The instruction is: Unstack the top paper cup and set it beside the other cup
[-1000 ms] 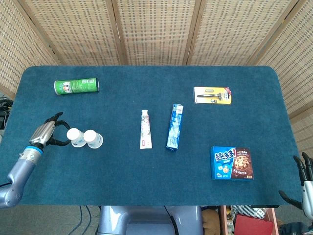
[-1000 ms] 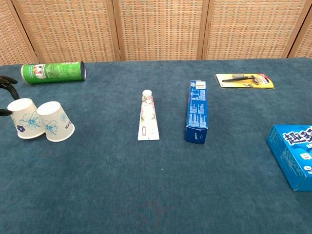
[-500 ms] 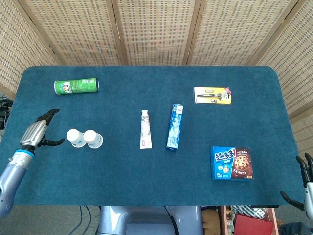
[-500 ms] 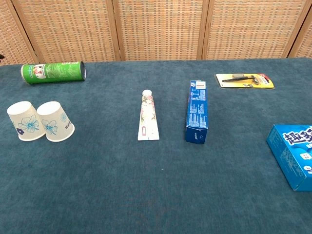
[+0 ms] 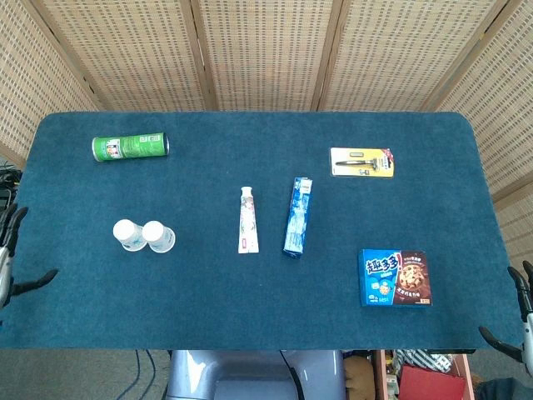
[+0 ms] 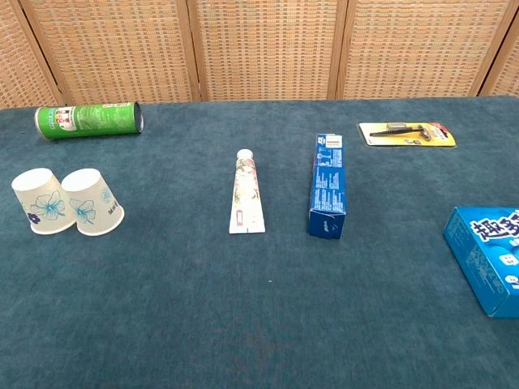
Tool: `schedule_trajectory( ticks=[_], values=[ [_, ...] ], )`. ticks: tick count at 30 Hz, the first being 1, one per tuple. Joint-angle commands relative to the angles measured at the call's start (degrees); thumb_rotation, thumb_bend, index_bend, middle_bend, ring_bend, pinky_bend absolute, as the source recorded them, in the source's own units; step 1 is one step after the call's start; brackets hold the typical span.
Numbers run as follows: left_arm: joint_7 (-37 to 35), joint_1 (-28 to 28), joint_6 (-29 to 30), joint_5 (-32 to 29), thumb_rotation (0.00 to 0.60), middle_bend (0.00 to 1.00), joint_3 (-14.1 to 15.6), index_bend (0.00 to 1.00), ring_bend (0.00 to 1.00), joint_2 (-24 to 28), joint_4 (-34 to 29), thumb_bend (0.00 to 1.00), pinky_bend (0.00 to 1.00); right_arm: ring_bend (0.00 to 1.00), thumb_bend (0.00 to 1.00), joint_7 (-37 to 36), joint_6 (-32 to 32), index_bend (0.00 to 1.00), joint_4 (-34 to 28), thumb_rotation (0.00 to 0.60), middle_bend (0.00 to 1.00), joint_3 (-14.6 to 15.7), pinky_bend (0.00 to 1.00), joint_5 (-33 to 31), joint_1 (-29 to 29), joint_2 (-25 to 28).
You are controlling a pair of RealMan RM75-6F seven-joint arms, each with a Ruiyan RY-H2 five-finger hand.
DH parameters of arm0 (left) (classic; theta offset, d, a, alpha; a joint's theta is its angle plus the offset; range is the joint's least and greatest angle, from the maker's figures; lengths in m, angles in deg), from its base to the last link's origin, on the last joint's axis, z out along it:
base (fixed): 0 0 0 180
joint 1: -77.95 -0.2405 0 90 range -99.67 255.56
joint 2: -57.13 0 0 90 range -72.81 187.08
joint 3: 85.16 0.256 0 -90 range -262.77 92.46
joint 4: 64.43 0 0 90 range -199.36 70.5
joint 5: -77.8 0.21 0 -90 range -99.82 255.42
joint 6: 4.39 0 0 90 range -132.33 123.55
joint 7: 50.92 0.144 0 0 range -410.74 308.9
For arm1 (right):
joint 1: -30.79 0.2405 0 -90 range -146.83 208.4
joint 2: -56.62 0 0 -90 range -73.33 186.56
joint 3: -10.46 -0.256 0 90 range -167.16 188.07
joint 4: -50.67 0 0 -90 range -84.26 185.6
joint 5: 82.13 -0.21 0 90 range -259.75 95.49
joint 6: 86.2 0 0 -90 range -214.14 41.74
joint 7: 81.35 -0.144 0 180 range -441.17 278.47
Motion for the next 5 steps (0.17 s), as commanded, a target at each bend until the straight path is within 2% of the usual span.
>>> schedule_trajectory(
  ticks=[1, 5],
  values=[
    [-0.3, -3.3, 2.7, 2.8, 0.6, 0.0, 2.7, 0.0, 0.0, 1.6, -2.2, 0.06, 0.0, 0.0, 0.0, -0.3, 0.2, 0.0, 0.1, 0.6, 0.0, 0.0, 0.0, 0.1, -0.1, 0.1],
    [-0.4, -3.9, 3.0, 3.5, 0.6, 0.0, 2.8, 0.0, 0.0, 1.8, -2.4, 0.06, 0.0, 0.0, 0.0, -0.4, 0.4, 0.0, 0.1, 0.6, 0.0, 0.0, 0.0, 0.2, -0.2, 0.2]
  ],
)
